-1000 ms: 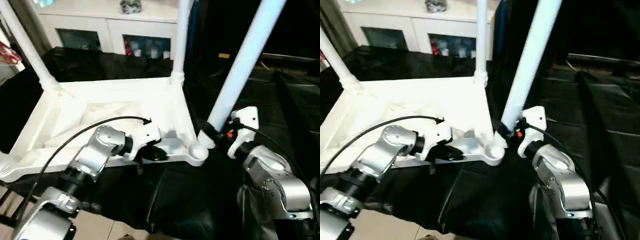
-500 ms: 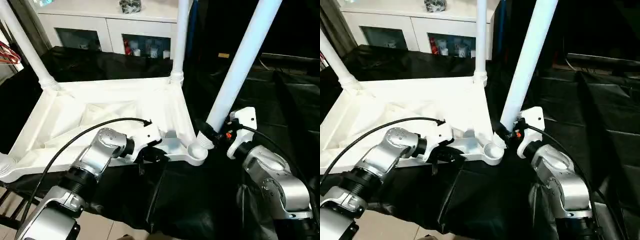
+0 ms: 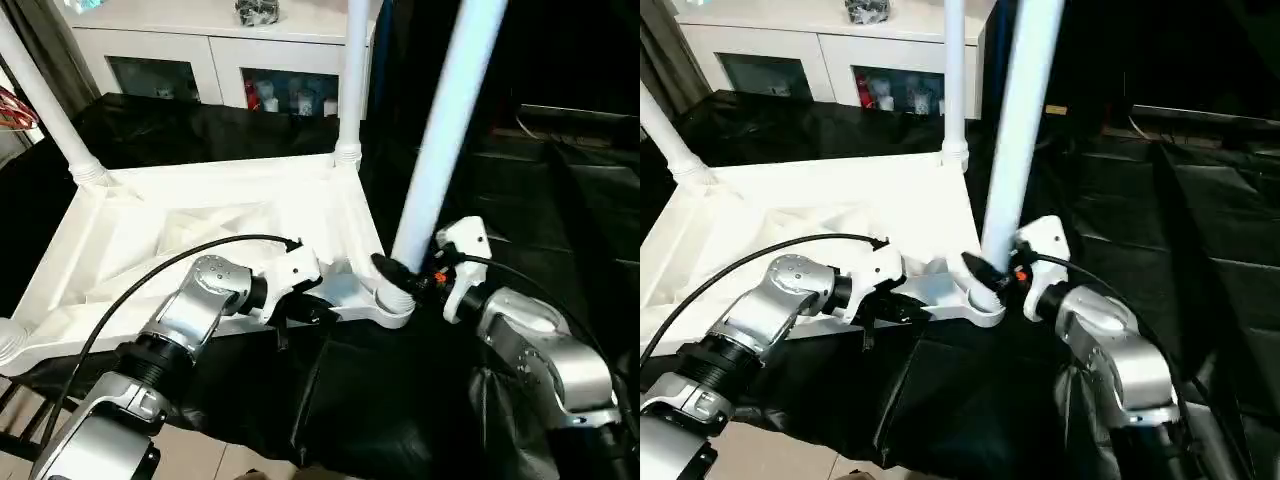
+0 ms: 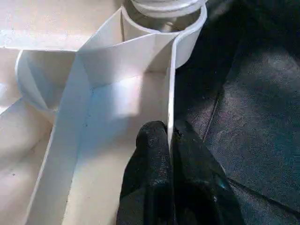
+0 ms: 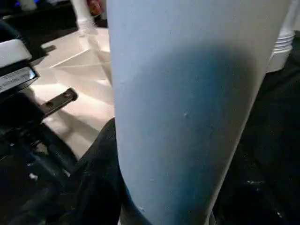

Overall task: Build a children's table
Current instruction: Insert table leg to table base

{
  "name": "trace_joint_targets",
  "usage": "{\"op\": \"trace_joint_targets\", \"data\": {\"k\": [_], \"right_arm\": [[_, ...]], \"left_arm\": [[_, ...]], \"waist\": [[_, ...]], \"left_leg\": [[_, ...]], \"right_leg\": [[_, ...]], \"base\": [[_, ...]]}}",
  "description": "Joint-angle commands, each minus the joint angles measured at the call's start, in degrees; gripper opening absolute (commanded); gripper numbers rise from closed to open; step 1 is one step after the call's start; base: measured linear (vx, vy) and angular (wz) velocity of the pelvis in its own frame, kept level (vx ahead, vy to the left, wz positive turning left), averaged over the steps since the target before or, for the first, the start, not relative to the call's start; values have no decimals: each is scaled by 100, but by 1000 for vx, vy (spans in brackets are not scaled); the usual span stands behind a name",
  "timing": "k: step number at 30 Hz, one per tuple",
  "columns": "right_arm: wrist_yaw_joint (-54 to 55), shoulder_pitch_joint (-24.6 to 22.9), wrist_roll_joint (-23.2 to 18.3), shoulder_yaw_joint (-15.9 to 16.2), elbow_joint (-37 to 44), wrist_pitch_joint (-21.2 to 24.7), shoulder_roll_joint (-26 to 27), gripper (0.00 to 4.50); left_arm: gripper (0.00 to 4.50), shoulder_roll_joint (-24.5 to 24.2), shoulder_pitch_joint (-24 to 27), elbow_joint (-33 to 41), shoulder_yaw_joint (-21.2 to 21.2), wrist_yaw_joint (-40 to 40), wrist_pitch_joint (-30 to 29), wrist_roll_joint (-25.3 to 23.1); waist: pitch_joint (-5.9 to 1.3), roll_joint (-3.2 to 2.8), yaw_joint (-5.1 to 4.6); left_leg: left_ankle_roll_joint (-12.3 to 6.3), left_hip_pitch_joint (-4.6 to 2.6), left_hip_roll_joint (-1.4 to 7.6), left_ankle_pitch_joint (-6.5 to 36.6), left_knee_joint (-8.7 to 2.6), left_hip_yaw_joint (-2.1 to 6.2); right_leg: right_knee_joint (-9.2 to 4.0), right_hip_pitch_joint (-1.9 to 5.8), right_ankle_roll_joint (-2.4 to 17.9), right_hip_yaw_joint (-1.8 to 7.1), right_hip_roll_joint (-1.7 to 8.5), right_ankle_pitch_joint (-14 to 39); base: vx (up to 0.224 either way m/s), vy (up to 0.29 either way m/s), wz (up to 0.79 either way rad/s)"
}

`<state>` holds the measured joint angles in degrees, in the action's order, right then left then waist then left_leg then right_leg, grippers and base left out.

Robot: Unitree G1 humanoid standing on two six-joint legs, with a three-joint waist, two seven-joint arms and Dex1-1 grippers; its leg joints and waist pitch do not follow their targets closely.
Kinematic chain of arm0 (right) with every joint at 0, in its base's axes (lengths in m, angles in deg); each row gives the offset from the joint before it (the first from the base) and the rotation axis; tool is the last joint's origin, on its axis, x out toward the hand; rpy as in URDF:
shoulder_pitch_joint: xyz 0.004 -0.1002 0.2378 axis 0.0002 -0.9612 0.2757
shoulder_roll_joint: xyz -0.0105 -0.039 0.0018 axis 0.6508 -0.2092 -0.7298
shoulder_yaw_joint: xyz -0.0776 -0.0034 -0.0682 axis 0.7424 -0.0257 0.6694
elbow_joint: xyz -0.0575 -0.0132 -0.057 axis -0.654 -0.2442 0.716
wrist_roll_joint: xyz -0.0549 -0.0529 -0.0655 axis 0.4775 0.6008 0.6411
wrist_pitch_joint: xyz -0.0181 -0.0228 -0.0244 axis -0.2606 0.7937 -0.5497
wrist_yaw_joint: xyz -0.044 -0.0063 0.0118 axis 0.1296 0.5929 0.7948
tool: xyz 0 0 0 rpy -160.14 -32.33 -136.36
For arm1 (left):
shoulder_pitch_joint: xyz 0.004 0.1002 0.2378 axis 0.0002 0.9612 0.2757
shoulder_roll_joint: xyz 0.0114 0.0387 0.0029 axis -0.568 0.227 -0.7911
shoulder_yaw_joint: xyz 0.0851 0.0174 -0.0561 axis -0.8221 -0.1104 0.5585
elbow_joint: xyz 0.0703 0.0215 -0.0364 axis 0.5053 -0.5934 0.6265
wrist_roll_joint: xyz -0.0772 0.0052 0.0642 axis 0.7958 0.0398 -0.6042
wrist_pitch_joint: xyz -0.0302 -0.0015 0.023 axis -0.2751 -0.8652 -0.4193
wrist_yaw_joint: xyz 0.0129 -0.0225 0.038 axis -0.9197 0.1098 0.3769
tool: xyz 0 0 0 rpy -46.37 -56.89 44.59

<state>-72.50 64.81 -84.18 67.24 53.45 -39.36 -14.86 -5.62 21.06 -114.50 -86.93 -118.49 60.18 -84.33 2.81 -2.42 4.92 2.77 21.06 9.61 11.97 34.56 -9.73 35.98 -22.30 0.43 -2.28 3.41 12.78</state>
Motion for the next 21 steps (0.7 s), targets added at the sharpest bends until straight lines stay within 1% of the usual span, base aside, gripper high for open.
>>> {"op": "trace_joint_targets", "data": {"k": [1, 2, 4, 7, 8, 9, 11, 12, 14, 15, 16, 17, 19, 20, 21], "right_arm": [[-80, 118, 53, 121, -157, 35, -63, 191], [-78, 122, 63, 124, -171, 28, -64, 191], [0, 225, 238, 147, -484, -118, -43, 191], [34, 322, 316, 110, -780, -259, 14, 191], [34, 322, 316, 110, -780, -259, 14, 191], [16, 355, 374, 123, -975, -361, 23, 191], [12, 354, 372, 124, -990, -367, 23, 190], [10, 353, 363, 119, -1005, -376, 31, 190], [19, 369, 353, 106, -1068, -417, 49, 190], [14, 395, 346, 89, -1161, -482, 75, 190], [10, 418, 316, 48, -1268, -570, 121, 190], [5, 426, 293, 21, -1315, -608, 145, 190], [-25, 434, 208, -91, -1474, -767, 208, 190], [-30, 428, 191, -116, -1499, -798, 215, 190], [-49, 401, 149, -171, -1545, -853, 221, 190]], "left_arm": [[0, 80, 58, -55, 273, 150, 28, 279], [0, 83, 58, -56, 273, 156, 29, 278], [0, 142, 62, -63, 279, 271, 70, 245], [0, 243, 44, -89, 333, 407, -2, 249], [0, 243, 44, -89, 333, 407, -2, 249], [0, 322, 32, -153, 348, 529, 35, 216], [0, 327, 39, -157, 340, 538, 49, 206], [0, 326, 45, -156, 326, 541, 61, 192], [0, 345, 50, -159, 334, 568, 55, 200], [0, 363, 48, -167, 336, 576, 39, 213], [0, 378, 43, -175, 335, 586, 35, 224], [0, 387, 39, -180, 338, 590, 29, 232], [0, 414, 22, -207, 352, 585, 22, 231], [0, 417, 20, -212, 353, 580, 21, 229], [0, 405, 11, -217, 335, 560, 12, 212]], "waist": [[-371, 86, 28], [-371, 87, 25], [-374, 82, 29], [-379, 71, 29], [-380, 80, 23], [-383, 85, 25], [-386, 76, 30], [-383, 83, 31], [-386, 55, 35], [-381, 61, 30], [-384, 64, 26], [-378, 49, 15], [-376, 62, 8], [-377, 47, 12], [-387, 52, 11]], "left_leg": [[-357, -22, 324, 150, -361, 110], [-359, -13, 317, 133, -360, 114], [-341, -29, 318, 173, -352, 101], [-357, -14, 322, 111, -349, 108], [-366, -15, 320, 108, -347, 105], [-389, -14, 315, 94, -341, 101], [-409, -9, 308, 83, -336, 102], [-423, -8, 310, 80, -338, 104], [-427, -16, 316, 107, -338, 108], [-419, -17, 319, 143, -343, 106], [-417, -18, 319, 158, -343, 105], [-390, -15, 319, 225, -348, 105], [-383, -16, 317, 271, -350, 102], [-384, -16, 317, 272, -349, 105], [-401, -14, 319, 207, -344, 107]], "right_leg": [[-338, 331, 1478, 275, 506, -449], [-332, 335, 1483, 272, 506, -449], [-348, 319, 1526, 273, 514, -339], [-328, 330, 1523, 269, 507, -439], [-329, 329, 1521, 268, 504, -457], [-329, 332, 1525, 269, 506, -489], [-330, 341, 1534, 267, 509, -489], [-333, 340, 1517, 268, 504, -483], [-333, 334, 1509, 267, 506, -444], [-342, 331, 1519, 265, 506, -409], [-343, 332, 1526, 264, 507, -389], [-355, 327, 1541, 260, 510, -308], [-364, 332, 1549, 264, 512, -241], [-364, 334, 1545, 264, 513, -226], [-351, 338, 1547, 265, 507, -319]], "base": [[0, 0, 0], [0, 0, 0], [0, 0, 0], [0, 0, 0], [0, 0, 0], [0, 0, 0], [0, 0, 0], [0, 0, 0], [0, 0, 0], [0, 0, 0], [0, 0, 0], [0, 0, 0], [0, 0, 0], [0, 0, 0], [0, 0, 0]]}}
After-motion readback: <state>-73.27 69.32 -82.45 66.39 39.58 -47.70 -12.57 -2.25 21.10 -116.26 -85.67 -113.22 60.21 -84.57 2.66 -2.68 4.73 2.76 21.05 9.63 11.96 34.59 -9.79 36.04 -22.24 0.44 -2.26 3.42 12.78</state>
